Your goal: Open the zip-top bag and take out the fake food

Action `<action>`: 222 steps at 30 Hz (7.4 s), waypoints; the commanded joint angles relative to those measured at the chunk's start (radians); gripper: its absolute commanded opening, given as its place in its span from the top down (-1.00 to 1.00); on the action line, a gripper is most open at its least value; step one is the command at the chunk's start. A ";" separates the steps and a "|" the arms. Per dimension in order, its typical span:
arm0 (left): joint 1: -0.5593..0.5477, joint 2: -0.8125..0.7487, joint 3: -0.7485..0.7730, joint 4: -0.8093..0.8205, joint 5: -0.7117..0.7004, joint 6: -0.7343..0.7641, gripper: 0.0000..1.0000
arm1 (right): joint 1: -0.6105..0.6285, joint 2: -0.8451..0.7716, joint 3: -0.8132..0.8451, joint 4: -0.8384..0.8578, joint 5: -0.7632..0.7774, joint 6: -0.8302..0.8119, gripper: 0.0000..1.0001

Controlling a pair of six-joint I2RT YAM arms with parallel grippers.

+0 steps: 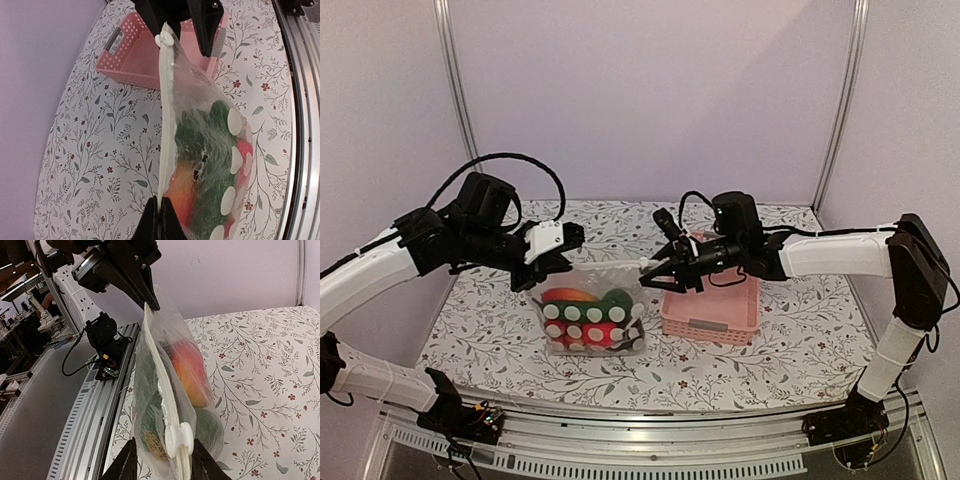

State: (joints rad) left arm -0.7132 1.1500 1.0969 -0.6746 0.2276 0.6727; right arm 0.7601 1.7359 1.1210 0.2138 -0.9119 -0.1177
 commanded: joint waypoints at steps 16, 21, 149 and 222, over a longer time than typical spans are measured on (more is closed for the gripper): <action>0.073 -0.002 0.032 0.196 0.208 -0.157 0.26 | 0.008 -0.041 0.025 0.032 0.175 0.011 1.00; 0.019 0.040 0.070 0.277 0.349 -0.274 0.11 | 0.028 -0.064 0.029 0.025 0.209 -0.021 1.00; 0.052 0.308 0.311 -0.071 -0.028 -0.677 -0.46 | -0.102 0.129 0.185 0.190 0.143 -0.071 1.00; 0.015 0.336 0.031 0.407 -0.135 -1.297 1.00 | -0.057 0.259 0.325 -0.246 0.152 0.769 0.10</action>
State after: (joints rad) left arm -0.6777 1.4765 1.1191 -0.3073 0.0998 -0.6205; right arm 0.6937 1.9625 1.4597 -0.0166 -0.6987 0.5491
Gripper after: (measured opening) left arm 0.003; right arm 0.451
